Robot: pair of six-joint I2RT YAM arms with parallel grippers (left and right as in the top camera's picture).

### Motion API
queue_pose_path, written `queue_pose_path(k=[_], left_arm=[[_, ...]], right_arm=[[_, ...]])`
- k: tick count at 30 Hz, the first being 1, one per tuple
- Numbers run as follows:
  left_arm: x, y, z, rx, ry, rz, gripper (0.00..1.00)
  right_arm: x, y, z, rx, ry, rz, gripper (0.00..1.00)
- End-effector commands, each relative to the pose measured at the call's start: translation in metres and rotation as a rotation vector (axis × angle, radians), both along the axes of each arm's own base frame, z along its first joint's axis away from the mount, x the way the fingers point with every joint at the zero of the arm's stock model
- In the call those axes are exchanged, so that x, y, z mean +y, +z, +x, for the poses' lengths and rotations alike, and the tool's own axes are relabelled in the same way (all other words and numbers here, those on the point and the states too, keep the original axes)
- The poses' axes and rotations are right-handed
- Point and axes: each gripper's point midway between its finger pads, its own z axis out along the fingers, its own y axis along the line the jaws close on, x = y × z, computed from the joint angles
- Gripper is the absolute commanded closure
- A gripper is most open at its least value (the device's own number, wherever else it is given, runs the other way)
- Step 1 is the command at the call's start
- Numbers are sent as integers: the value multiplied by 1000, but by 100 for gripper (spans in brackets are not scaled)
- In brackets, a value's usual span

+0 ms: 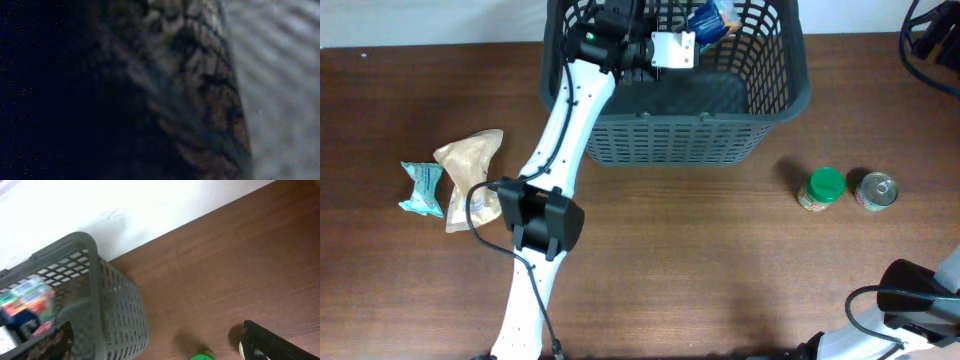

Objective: Pack container
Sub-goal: 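Lower the blue box into the basket, release, withdraw left gripper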

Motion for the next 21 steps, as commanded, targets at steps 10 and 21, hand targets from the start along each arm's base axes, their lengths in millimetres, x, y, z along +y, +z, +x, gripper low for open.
queue_pose_path(k=[10, 21], left_arm=[[14, -56, 37, -13, 134, 68, 98], [15, 78, 23, -62, 374, -262, 1]], right_arm=[[-4, 0, 0, -2, -9, -5, 1], [-4, 0, 0, -2, -9, -5, 1]])
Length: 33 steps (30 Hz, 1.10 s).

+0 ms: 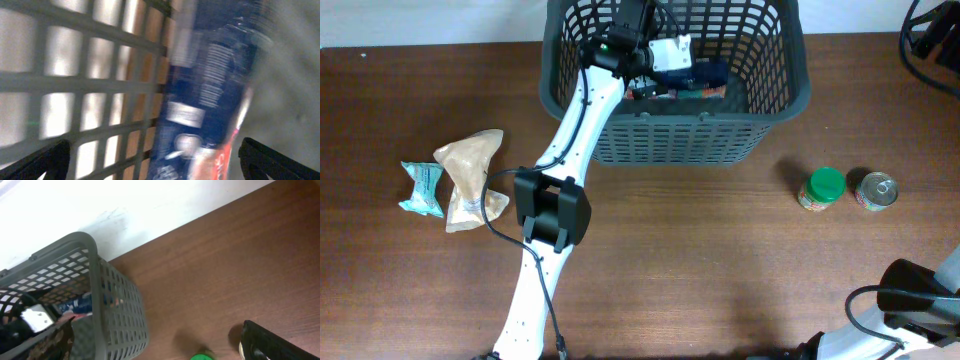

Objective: Pack container
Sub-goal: 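Lower the blue box into the basket, release, withdraw left gripper, then grasp the tan pastry bag with the left gripper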

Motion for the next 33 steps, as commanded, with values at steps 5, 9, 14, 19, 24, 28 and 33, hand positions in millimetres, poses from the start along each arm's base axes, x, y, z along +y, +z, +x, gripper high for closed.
queue_pose_path(k=[5, 9, 14, 19, 24, 28, 33], left_arm=[[25, 203, -60, -56, 311, -423, 1], [65, 209, -121, 86, 391, -331, 1], [150, 182, -155, 231, 689, -198, 1], [246, 176, -145, 227, 1198, -357, 1], [305, 175, -142, 314, 1336, -586, 1], [362, 159, -156, 340, 1502, -590, 1], [363, 90, -182, 628, 1583, -504, 1]], right_arm=[[-4, 0, 0, -2, -9, -5, 1], [-4, 0, 0, -2, -9, -5, 1], [-4, 0, 0, -2, -9, -5, 1], [-4, 0, 0, -2, -9, -5, 1], [-4, 0, 0, -2, -9, -5, 1], [-4, 0, 0, -2, -9, -5, 1], [-4, 0, 0, -2, -9, -5, 1]])
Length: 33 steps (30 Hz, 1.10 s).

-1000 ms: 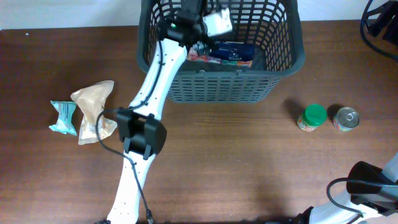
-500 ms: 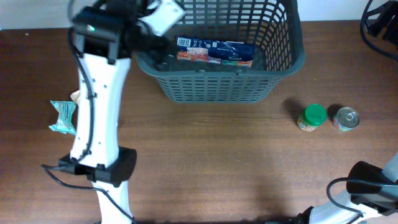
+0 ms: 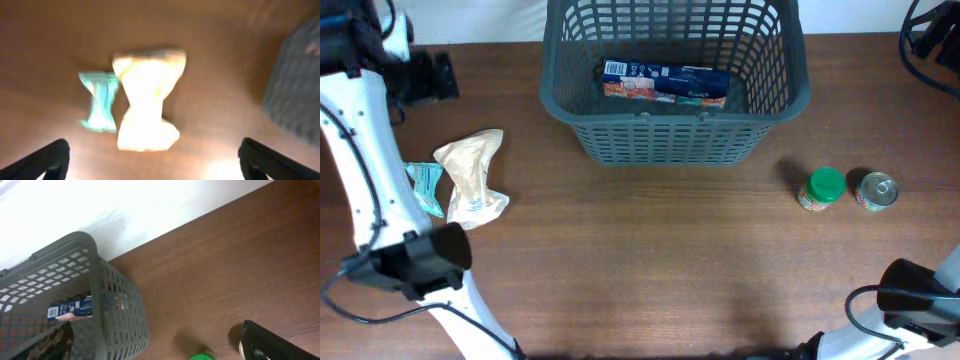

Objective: Pack container
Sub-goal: 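Grasp the tan pastry bag with the left gripper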

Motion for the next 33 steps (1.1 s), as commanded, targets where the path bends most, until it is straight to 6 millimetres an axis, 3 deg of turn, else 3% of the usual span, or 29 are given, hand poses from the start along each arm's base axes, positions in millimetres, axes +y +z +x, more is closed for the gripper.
queue_pose_path(k=[1, 3, 5, 12, 16, 20, 33], left_arm=[[-10, -57, -16, 187, 12, -81, 1], [10, -107, -21, 290, 40, 5, 1], [11, -135, -21, 316, 41, 8, 1], [23, -198, -27, 333, 72, -10, 1], [21, -220, -35, 358, 48, -11, 0], [22, -236, -30, 326, 46, -7, 0], [18, -266, -29, 298, -160, 28, 7]], right_arm=[[-4, 0, 0, -2, -9, -5, 1], [-3, 0, 0, -2, -9, -5, 1], [-4, 1, 0, -2, -9, -5, 1], [-4, 0, 0, -2, -9, -5, 1], [-4, 0, 0, -2, -9, -5, 1], [-4, 0, 0, -2, -9, -5, 1], [-4, 0, 0, -2, -9, -5, 1]])
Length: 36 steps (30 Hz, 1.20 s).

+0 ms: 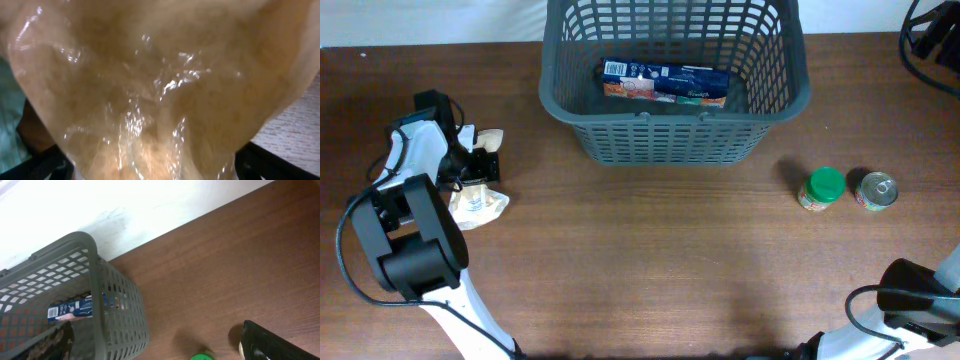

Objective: Pack container
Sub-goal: 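Grasp the tan pastry bag with the left gripper, then carry the tan bag into the basket and release it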

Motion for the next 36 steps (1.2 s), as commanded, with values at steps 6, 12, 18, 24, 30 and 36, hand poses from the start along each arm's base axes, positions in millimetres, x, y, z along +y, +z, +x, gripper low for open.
queue_pose_path(k=[6, 12, 18, 24, 30, 36], left_arm=[[4, -2, 13, -64, -59, 12, 16], [6, -1, 19, -92, -7, 14, 17], [1, -10, 6, -53, 14, -2, 15], [3, -21, 0, -52, 25, -4, 17], [8, 2, 17, -93, 21, 11, 98], [17, 119, 85, -332, -7, 78, 98]], right_arm=[[-3, 1, 0, -3, -9, -6, 1], [-3, 1, 0, -2, -9, -6, 1], [-3, 1, 0, -3, -9, -5, 1], [-3, 1, 0, -3, -9, -6, 1], [-3, 1, 0, -3, -9, -6, 1], [-3, 1, 0, -3, -9, -6, 1]])
